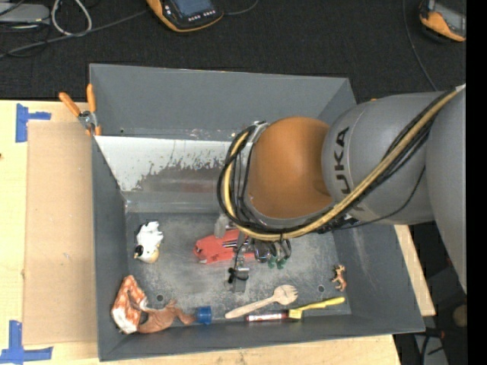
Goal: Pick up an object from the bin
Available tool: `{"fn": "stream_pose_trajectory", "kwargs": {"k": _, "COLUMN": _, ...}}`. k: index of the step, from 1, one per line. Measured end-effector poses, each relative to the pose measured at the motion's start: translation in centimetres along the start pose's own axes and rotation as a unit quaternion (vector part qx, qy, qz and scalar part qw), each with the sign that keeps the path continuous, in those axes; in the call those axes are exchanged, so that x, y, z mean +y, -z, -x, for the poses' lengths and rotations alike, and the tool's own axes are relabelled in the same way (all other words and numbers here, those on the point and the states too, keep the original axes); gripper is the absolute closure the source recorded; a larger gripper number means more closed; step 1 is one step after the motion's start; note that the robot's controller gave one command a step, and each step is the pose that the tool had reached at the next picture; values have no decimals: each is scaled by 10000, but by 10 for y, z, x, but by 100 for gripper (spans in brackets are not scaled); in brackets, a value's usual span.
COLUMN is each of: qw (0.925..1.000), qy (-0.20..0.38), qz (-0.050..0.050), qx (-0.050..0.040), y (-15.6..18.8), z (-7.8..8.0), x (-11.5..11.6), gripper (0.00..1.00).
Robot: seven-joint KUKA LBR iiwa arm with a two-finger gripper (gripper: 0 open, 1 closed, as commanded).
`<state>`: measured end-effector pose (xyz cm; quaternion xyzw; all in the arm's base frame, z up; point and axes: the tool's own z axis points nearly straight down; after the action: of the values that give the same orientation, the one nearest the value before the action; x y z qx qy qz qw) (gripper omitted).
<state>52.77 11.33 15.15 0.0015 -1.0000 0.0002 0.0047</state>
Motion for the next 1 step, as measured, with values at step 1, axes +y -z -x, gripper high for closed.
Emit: {"fn": "stream_pose_trajectory", "kwargs": {"k": 1, "qw": 10000, "qy": -21, "qz": 5, "qx": -38, "y": 4, "z": 2, "x": -1, "gripper": 0}}
